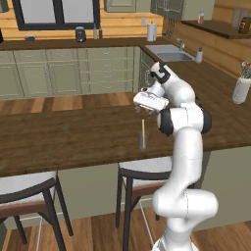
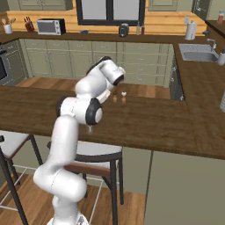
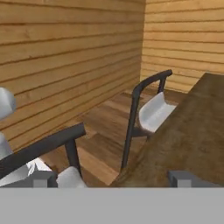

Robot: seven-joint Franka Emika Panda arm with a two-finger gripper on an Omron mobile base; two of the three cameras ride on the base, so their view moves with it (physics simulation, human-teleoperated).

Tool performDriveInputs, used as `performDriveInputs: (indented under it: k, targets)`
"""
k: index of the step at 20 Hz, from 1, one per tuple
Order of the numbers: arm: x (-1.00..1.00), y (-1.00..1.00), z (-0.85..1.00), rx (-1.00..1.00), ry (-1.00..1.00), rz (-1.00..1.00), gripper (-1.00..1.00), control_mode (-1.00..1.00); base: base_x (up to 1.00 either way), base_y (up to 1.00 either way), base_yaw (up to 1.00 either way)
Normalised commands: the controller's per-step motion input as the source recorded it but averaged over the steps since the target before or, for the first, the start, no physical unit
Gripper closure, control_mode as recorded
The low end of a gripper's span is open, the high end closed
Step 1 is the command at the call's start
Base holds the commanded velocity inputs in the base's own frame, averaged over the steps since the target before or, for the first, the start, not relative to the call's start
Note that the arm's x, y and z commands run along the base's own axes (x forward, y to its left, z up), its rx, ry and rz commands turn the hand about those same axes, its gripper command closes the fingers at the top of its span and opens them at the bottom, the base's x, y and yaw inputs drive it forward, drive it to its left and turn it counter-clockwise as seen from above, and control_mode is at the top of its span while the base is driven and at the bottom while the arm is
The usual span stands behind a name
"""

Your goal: Take a straw from the drawer in front and place it inside the glass cup on the dining counter.

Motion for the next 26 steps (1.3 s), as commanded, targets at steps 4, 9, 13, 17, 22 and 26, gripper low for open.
performDriveInputs:
  k: [4, 9, 13, 17, 22, 26]
  targets:
    - [-0.72, 0.28, 0.90, -0.17, -0.50, 0.00, -1.00, -1.00, 0.00, 0.00, 0.00]
    - [-0.98, 0.25, 0.72, -0.23, -0.63, 0.00, -1.00, -1.00, 0.00, 0.00, 0.00]
    - [-1.00, 0.22, 0.46, -0.26, -0.66, 0.00, -1.00, -1.00, 0.00, 0.00, 0.00]
    - [-1.00, 0.12, 0.25, -0.24, -0.55, 0.00, -1.00, -1.00, 0.00, 0.00, 0.00]
    - [-0.93, 0.04, 0.06, -0.17, -0.34, 0.01, -1.00, -1.00, 0.00, 0.00, 0.00]
    - [-0.47, 0.05, 0.00, -0.08, -0.03, 0.01, -1.00, -1.00, 0.00, 0.00, 0.00]
